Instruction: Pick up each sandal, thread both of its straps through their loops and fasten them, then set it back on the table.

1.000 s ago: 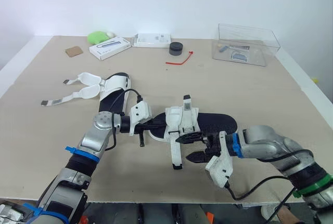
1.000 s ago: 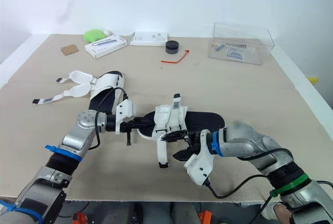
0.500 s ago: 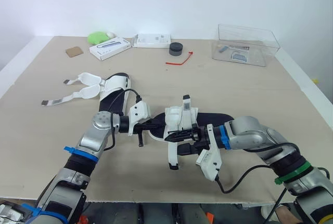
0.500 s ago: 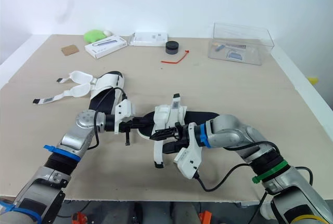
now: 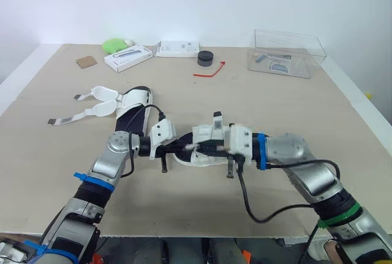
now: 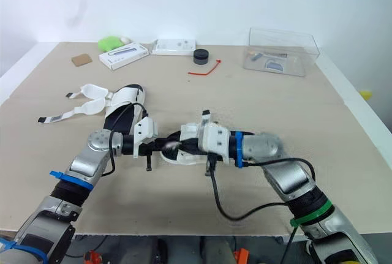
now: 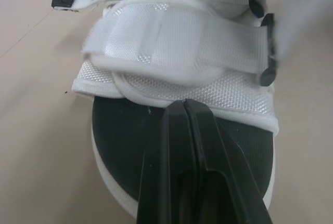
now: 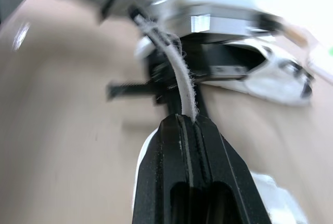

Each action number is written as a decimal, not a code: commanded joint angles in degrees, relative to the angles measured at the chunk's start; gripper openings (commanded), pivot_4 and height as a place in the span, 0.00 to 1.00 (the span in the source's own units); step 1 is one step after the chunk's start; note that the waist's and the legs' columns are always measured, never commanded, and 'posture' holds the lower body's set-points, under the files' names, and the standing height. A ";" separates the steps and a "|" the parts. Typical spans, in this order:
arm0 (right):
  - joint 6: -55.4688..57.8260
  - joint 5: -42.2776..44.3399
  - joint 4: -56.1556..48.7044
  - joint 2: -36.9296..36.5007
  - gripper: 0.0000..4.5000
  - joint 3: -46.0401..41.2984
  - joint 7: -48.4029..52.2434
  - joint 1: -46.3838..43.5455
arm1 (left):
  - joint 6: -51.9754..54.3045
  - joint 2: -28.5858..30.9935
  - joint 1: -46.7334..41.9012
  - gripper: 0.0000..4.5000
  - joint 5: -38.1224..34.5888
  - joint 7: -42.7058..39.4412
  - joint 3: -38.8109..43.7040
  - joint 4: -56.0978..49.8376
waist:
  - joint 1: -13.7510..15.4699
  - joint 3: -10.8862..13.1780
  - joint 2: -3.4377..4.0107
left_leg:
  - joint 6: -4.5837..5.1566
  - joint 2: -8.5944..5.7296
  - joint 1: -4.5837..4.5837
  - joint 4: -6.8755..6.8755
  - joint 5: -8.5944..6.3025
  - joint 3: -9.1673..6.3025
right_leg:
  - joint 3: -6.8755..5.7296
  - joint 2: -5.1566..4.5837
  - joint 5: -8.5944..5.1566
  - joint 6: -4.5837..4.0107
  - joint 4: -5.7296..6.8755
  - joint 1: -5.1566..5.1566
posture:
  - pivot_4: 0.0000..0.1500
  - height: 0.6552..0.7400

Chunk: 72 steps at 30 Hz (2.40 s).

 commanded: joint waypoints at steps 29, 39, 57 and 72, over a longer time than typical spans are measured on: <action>46.11 11.74 4.65 11.15 0.21 -18.29 -19.58 -11.55 | -0.52 -0.55 -0.44 0.00 -0.11 0.81 0.24 -0.91 | -0.11 0.00 0.00 | 0.04 -0.03 -0.21 -0.02 0.00 0.01 | -0.09 0.23 0.08 0.14 0.00 -0.15 | 1.00 1.00; 39.32 5.67 4.14 8.60 0.91 -16.64 -18.13 -13.80 | -0.65 -0.85 -0.69 0.00 -0.05 0.73 0.21 -0.59 | -0.09 0.00 0.00 | 0.05 -0.06 -0.23 -0.02 0.00 0.01 | -0.09 0.23 0.06 0.17 -0.03 -0.15 | 1.00 1.00; 26.33 -8.61 23.10 13.79 0.00 -5.65 -11.08 -20.09 | 0.04 -0.72 0.20 0.00 -0.30 1.42 0.79 -1.99 | -0.13 0.04 0.07 | 0.05 -0.09 -0.31 -0.02 0.00 0.02 | -0.07 0.20 0.09 0.23 -0.13 -0.18 | 1.00 1.00; 20.40 -6.85 24.61 -0.01 0.57 -15.47 3.67 -23.98 | 1.80 -1.91 0.26 0.00 -1.94 1.99 1.49 -3.39 | 0.10 0.08 0.14 | 0.09 -0.18 -0.41 -0.03 -0.03 -0.07 | -0.20 0.09 0.10 0.26 -0.23 -0.19 | 1.00 1.00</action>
